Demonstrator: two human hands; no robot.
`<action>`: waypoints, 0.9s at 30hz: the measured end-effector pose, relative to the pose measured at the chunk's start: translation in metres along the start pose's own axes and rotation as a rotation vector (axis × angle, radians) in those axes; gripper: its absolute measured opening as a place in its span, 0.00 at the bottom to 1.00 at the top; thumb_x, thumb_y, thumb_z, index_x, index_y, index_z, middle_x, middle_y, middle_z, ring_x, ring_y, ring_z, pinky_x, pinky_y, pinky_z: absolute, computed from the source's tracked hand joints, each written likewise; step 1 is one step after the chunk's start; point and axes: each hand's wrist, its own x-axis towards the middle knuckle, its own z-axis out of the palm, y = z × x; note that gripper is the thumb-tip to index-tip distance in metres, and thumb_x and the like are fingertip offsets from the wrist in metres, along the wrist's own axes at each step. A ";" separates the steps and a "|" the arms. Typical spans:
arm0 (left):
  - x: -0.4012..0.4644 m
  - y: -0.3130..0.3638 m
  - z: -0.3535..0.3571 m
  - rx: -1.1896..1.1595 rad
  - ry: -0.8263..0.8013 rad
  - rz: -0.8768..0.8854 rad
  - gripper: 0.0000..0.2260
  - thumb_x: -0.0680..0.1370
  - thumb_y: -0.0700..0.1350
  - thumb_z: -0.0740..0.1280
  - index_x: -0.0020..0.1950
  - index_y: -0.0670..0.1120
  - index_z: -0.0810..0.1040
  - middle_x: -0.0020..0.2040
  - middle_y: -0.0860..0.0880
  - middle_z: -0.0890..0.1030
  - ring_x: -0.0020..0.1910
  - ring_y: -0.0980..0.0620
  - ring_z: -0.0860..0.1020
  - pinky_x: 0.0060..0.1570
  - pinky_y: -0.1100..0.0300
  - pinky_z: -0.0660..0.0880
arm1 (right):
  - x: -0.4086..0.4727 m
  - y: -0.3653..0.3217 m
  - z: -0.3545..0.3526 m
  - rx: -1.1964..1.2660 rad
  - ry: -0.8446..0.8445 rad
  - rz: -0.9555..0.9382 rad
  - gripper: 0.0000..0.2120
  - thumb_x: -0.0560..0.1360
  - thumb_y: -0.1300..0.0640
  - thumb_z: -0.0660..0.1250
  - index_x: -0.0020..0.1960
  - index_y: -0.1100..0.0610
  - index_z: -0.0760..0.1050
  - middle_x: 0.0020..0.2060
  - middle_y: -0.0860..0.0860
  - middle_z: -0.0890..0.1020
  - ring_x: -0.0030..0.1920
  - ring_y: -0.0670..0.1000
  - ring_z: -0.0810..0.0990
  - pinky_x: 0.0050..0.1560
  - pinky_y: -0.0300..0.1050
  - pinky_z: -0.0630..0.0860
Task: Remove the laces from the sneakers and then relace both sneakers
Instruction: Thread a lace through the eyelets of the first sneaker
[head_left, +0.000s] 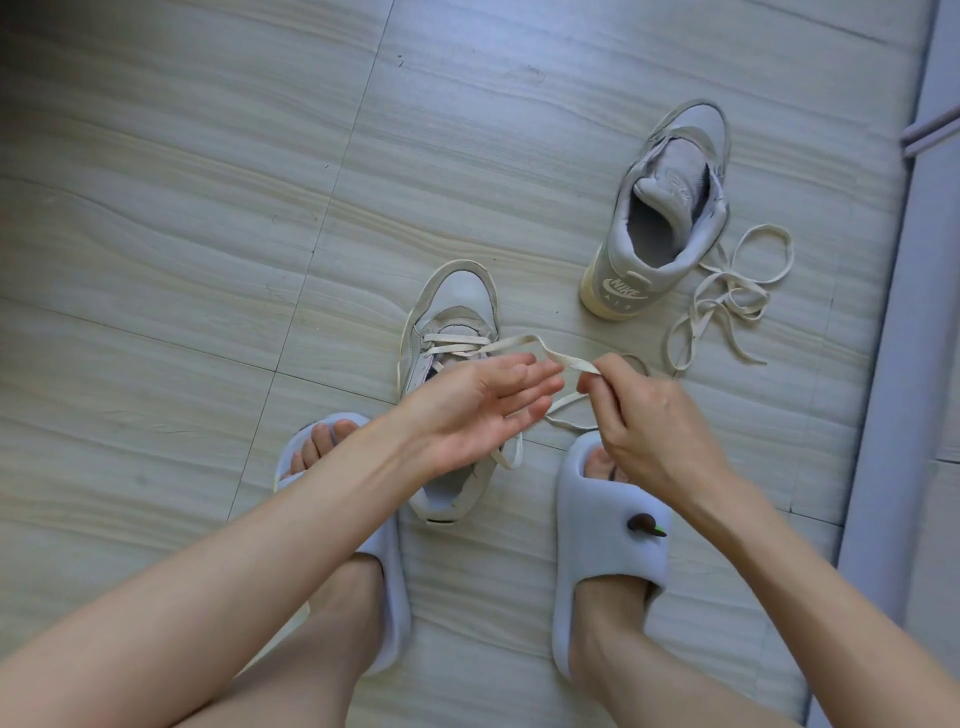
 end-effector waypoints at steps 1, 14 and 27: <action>0.001 -0.001 -0.001 0.034 0.003 -0.023 0.16 0.79 0.33 0.57 0.67 0.37 0.67 0.58 0.44 0.79 0.51 0.50 0.79 0.46 0.62 0.77 | -0.002 -0.001 0.000 0.001 0.018 -0.001 0.07 0.78 0.59 0.58 0.42 0.56 0.71 0.20 0.44 0.68 0.27 0.56 0.71 0.28 0.46 0.61; 0.002 -0.005 -0.005 -0.131 -0.032 0.080 0.12 0.79 0.39 0.59 0.62 0.44 0.71 0.54 0.45 0.82 0.51 0.49 0.82 0.55 0.55 0.76 | -0.013 0.019 -0.004 -0.058 0.134 0.084 0.08 0.75 0.63 0.65 0.38 0.62 0.73 0.22 0.49 0.64 0.24 0.59 0.65 0.27 0.45 0.61; -0.012 0.021 0.015 -0.015 -0.295 0.325 0.24 0.73 0.39 0.60 0.67 0.56 0.64 0.66 0.45 0.75 0.65 0.47 0.73 0.67 0.52 0.66 | 0.007 0.017 0.005 0.015 0.122 0.056 0.11 0.80 0.57 0.55 0.52 0.63 0.73 0.35 0.60 0.80 0.37 0.65 0.77 0.37 0.56 0.72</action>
